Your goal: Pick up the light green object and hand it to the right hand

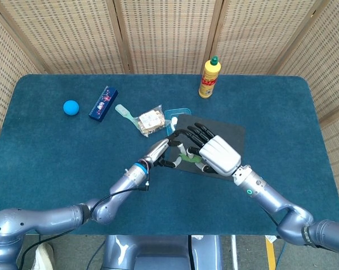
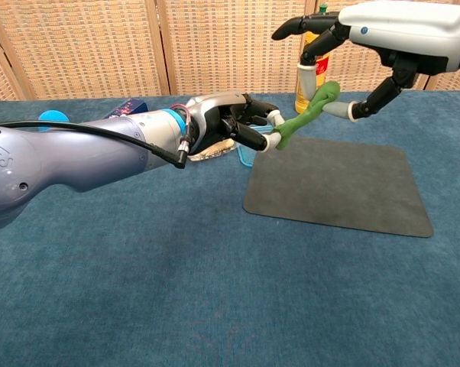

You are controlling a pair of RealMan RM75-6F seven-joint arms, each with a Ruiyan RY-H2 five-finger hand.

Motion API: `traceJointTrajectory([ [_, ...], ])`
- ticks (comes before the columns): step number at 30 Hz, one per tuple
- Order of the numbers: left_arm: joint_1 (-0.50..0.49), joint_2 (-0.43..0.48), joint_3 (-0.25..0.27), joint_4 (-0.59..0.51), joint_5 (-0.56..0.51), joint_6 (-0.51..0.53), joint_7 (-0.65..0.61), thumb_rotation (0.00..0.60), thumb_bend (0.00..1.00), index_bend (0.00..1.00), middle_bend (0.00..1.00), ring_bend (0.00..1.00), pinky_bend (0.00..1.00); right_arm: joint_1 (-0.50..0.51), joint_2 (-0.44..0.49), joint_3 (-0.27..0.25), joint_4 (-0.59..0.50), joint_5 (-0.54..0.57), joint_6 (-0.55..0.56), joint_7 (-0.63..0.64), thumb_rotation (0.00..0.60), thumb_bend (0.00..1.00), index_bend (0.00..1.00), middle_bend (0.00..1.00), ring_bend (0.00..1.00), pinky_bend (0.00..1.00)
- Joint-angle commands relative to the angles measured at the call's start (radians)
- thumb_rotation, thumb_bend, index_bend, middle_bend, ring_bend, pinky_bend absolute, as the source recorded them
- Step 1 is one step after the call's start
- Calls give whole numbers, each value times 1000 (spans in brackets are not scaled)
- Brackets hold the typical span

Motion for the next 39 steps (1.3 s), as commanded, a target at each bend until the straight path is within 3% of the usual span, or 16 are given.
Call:
traceJointTrajectory([
  [1,2,2,0,-3,2,1,-2,600,525,755,0,0,0,4,8,-8,3,-17,-1,-16,600,627,565,143,0,0],
  [9,6,5,0,-6,4,3,-5,600,524,755,0,0,0,-1,-7,-15,47,-64,58,-43,600,651,766,187,0,0],
  [13,7,5,1,-7,6,3,-7,600,525,755,0,0,0,-3,-15,-14,66,-76,79,-48,600,653,807,206,0,0],
  [27,48,45,19,-1,19,13,-24,600,524,756,0,0,0,-23,-18,-27,150,-109,143,-104,600,670,826,219,0,0],
  [39,141,150,62,-28,77,32,-82,600,526,757,0,0,0,-63,6,-42,174,-94,174,-131,600,669,823,214,0,0],
])
